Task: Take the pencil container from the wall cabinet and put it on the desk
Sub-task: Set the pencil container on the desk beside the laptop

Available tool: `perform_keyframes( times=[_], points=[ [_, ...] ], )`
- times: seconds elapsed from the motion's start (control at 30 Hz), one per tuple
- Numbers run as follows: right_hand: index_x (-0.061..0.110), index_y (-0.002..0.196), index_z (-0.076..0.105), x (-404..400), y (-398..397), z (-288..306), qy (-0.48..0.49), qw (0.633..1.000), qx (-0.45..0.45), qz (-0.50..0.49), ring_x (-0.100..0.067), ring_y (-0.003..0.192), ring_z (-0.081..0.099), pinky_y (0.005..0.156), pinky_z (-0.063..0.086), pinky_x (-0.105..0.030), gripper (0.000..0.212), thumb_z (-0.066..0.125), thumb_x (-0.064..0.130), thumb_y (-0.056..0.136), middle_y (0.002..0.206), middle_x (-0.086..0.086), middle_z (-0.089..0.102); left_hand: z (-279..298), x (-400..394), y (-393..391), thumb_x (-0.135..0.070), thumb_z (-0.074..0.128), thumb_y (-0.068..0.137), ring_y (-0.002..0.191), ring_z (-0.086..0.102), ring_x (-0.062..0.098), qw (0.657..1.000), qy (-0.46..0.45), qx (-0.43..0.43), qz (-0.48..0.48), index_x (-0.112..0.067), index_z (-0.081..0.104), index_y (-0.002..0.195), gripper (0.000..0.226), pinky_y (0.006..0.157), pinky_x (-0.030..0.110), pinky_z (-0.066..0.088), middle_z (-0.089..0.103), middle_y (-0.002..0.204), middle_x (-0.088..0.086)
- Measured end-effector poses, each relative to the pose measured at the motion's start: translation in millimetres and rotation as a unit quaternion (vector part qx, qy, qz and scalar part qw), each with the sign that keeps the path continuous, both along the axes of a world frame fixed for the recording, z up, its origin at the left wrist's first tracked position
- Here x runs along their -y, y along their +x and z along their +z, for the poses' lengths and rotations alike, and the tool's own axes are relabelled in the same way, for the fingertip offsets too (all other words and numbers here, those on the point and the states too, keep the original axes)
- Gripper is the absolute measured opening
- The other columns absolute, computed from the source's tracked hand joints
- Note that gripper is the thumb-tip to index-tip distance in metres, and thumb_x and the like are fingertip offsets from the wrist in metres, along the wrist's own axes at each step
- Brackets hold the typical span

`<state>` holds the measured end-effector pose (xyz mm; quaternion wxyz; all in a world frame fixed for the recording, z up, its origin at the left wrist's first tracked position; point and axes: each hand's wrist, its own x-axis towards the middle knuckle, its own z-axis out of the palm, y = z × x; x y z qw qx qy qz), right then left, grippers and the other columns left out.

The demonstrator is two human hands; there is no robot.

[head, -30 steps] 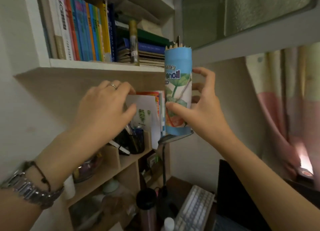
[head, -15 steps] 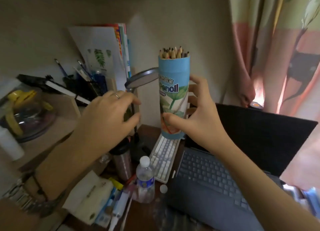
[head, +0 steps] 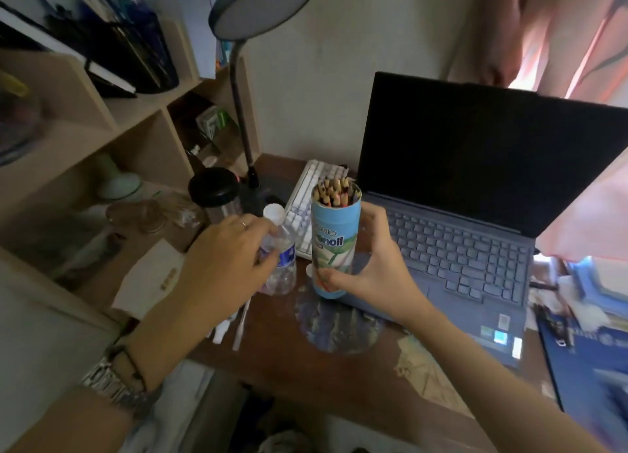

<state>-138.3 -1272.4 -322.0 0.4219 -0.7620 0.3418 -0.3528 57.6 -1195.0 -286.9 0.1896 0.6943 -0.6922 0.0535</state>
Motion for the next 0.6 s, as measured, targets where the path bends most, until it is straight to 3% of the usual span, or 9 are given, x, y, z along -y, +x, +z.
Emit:
perform_keyframes(
  times=[0.17, 0.33, 0.6],
  points=[
    [0.022, 0.125, 0.030, -9.8, -2.8, -53.3, 0.047, 0.998, -0.052, -0.002, 0.011, 0.101, 0.056, 0.078, 0.049, -0.011, 0.079, 0.082, 0.011, 0.066, 0.114, 0.017, 0.050, -51.2, -3.8, -7.7, -0.018, 0.068, 0.074, 0.078, 0.061, 0.027, 0.999, 0.048, -0.001, 0.005, -0.012, 0.066, 0.092, 0.019, 0.059, 0.031, 0.042, 0.067, 0.085, 0.006],
    [0.024, 0.121, 0.030, -20.7, -3.4, -90.1, 0.072, 0.994, -0.076, -0.015, -0.010, 0.100, 0.062, 0.081, 0.056, -0.042, 0.079, 0.084, 0.012, 0.064, 0.112, 0.004, 0.057, -92.2, -12.9, -14.8, -0.023, 0.067, 0.075, 0.086, 0.062, 0.027, 0.995, 0.094, -0.011, 0.018, -0.014, 0.064, 0.091, 0.019, 0.070, 0.037, 0.047, 0.067, 0.089, 0.004],
    [0.018, 0.124, 0.031, -26.0, -3.0, -112.7, 0.065, 0.993, -0.094, -0.012, -0.017, 0.108, 0.059, 0.086, 0.053, -0.048, 0.079, 0.084, 0.016, 0.065, 0.118, -0.002, 0.054, -120.0, -20.5, -18.3, -0.023, 0.067, 0.077, 0.088, 0.063, 0.026, 0.993, 0.114, -0.034, 0.026, -0.015, 0.066, 0.097, 0.022, 0.070, 0.035, 0.047, 0.068, 0.094, 0.004]
  ],
)
